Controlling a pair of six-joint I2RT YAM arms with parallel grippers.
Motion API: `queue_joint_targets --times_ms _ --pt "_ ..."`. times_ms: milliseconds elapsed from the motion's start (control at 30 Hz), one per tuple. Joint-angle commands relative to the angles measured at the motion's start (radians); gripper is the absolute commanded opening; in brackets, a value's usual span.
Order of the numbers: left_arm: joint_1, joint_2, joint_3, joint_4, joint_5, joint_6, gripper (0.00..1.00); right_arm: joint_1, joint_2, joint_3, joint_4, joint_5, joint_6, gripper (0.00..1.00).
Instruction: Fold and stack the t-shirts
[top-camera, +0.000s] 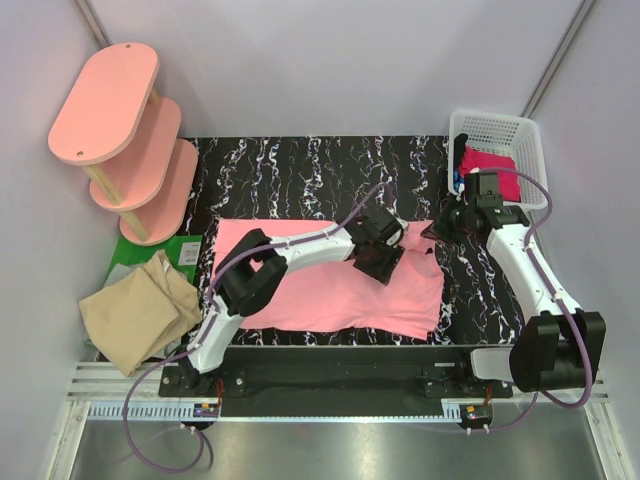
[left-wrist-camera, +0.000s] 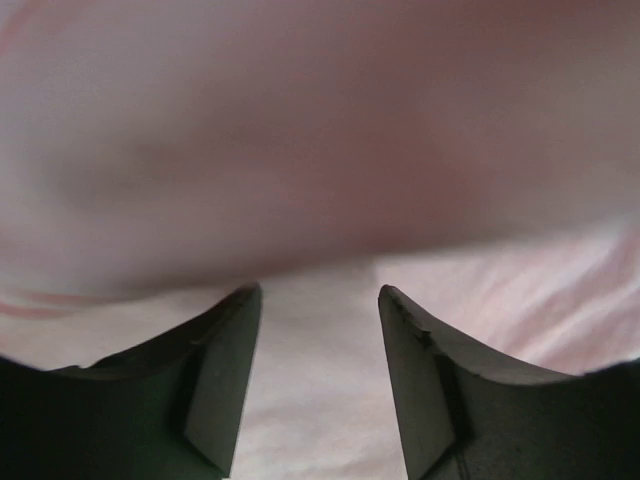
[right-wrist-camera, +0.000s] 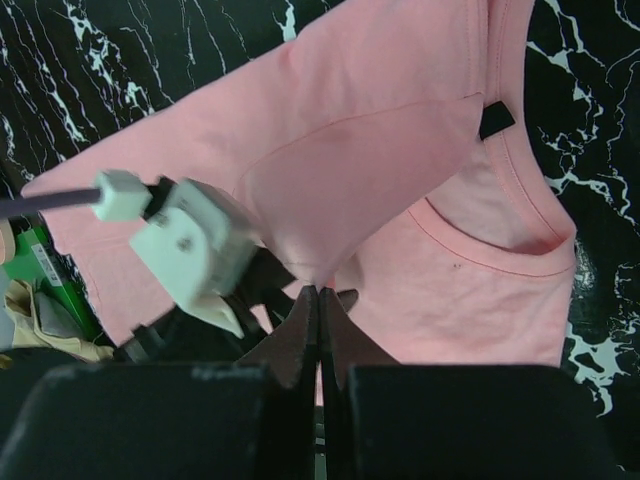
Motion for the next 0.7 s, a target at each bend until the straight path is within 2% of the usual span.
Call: queue_joint_targets --times_ms 0,100,133,200,267,433,533,567,600,667 --pt "0.084 -0.084 -0.073 0.095 0.022 -0.065 0.54 0.007 -0.016 0.040 -0.013 -0.019 -0.021 0.00" --pt "0.072 -0.202 -0.178 0.238 -0.093 0.007 0.53 0.007 -0.015 0.040 -0.016 -0.021 -0.024 0.00" --pt "0.063 -0.236 -0.258 0.279 -0.190 0.030 0.53 0.006 -0.014 0.043 -0.015 -0.022 -0.026 0.00" --pt "0.023 -0.332 -0.351 0.423 -0.291 0.112 0.54 0.007 -0.011 0.045 -0.018 -0.021 -0.029 0.00" --pt "-0.011 -0.384 -0.451 0.482 -0.421 0.204 0.54 0.006 -0.009 0.046 -0.016 -0.022 -0.032 0.00" --pt "-0.157 -0.422 -0.563 0.638 -0.685 0.407 0.54 0.006 -0.011 0.049 -0.021 -0.010 -0.043 0.00" --pt "-0.262 -0.400 -0.612 0.815 -0.849 0.612 0.54 0.006 -0.014 0.048 -0.023 -0.010 -0.043 0.00" --pt "-0.284 -0.388 -0.629 0.874 -0.877 0.736 0.55 0.007 -0.014 0.048 -0.024 -0.010 -0.041 0.00" --pt "-0.322 -0.373 -0.646 1.025 -0.901 0.804 0.55 0.007 -0.020 0.048 -0.026 -0.010 -0.037 0.00" --pt "-0.348 -0.295 -0.681 1.179 -0.972 1.004 0.57 0.006 -0.026 0.046 -0.026 -0.010 -0.035 0.00"
